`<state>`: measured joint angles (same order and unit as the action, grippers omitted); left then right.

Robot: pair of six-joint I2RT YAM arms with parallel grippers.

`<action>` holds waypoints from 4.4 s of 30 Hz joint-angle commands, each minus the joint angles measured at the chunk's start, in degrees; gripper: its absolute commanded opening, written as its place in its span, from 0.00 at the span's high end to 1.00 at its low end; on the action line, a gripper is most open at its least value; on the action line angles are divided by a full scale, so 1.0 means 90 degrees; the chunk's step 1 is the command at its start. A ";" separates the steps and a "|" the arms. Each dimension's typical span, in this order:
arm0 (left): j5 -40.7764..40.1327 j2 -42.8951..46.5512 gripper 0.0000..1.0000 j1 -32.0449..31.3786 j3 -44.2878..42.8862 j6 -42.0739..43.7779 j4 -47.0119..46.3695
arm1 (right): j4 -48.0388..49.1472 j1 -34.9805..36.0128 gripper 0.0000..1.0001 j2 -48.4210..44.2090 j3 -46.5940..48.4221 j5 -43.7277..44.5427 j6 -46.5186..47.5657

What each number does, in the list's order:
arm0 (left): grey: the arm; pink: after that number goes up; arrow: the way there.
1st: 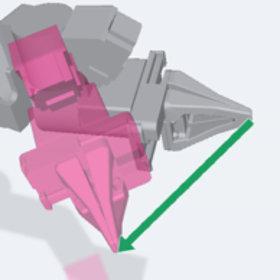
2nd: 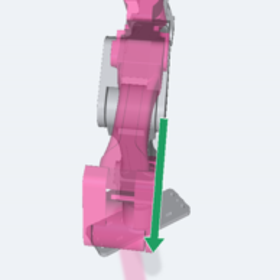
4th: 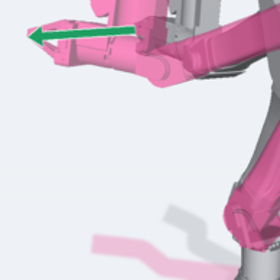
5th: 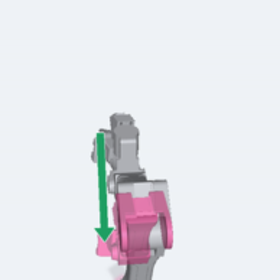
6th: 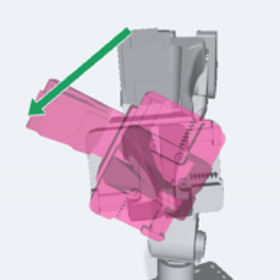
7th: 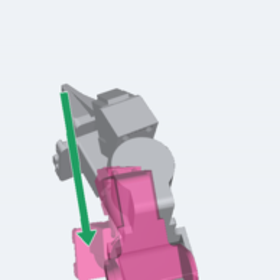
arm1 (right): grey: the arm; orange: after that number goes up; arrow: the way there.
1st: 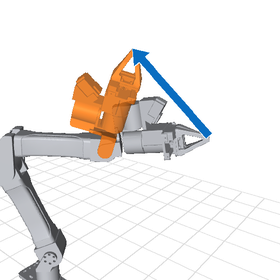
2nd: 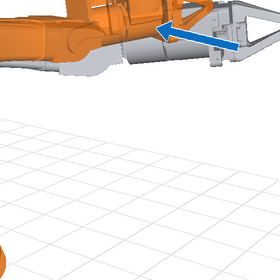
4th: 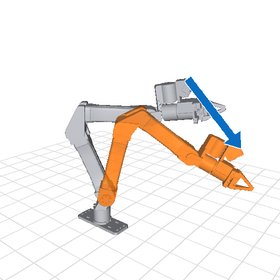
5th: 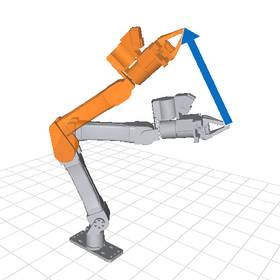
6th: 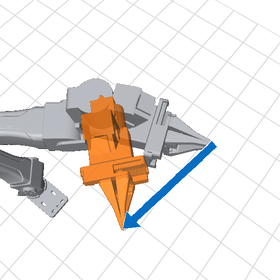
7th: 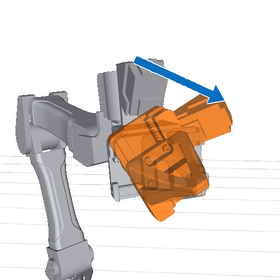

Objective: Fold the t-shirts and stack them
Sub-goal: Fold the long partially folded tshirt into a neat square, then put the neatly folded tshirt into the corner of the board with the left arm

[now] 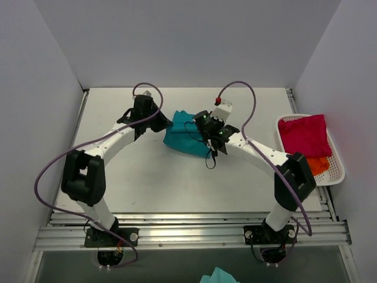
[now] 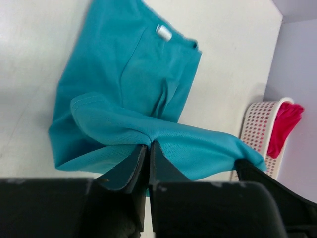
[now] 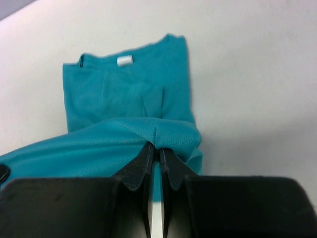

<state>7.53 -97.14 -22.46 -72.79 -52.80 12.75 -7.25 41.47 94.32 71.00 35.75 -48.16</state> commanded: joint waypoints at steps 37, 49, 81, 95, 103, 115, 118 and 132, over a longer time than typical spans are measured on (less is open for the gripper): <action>-0.0085 -0.3142 0.06 0.1177 -0.2713 0.2702 0.1729 | 0.0004 -0.1737 0.00 -0.1319 0.0207 0.0042 0.0546; 0.0491 -0.4274 0.06 0.0542 -0.3406 0.2468 0.1357 | -0.0074 -0.1961 0.00 -0.2521 -0.0047 0.0462 0.0722; 0.3391 -0.2771 0.00 0.1323 -0.0613 0.0691 -0.3135 | 0.0327 -0.2118 0.00 -0.2082 -0.0233 0.0081 0.0722; 0.3120 -0.3776 0.00 0.0972 -0.1695 0.1539 -0.1429 | 0.0444 -0.2206 0.00 -0.1828 -0.0243 -0.0095 0.0713; 0.2514 -0.4060 0.59 0.0884 -0.2058 0.1706 -0.0734 | 0.0463 -0.2245 0.00 -0.1828 -0.0282 -0.0124 0.0713; 0.1216 -0.4002 0.98 0.1351 -0.3237 0.1949 0.0554 | 0.0570 -0.2342 0.00 -0.1818 -0.0262 -0.0309 0.0683; 0.0969 -0.4175 0.98 0.1664 -0.4075 0.2174 0.1189 | 0.0648 -0.2362 0.00 -0.1731 -0.0135 -0.0378 0.0644; 0.0931 -0.5983 0.81 0.4222 -0.8677 0.3190 0.4481 | 0.2122 -0.2557 0.00 -0.1086 -0.0135 -0.1520 0.0546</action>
<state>16.29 -148.20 14.04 -143.20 -28.56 42.65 6.90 19.18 83.46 68.88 24.71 -43.62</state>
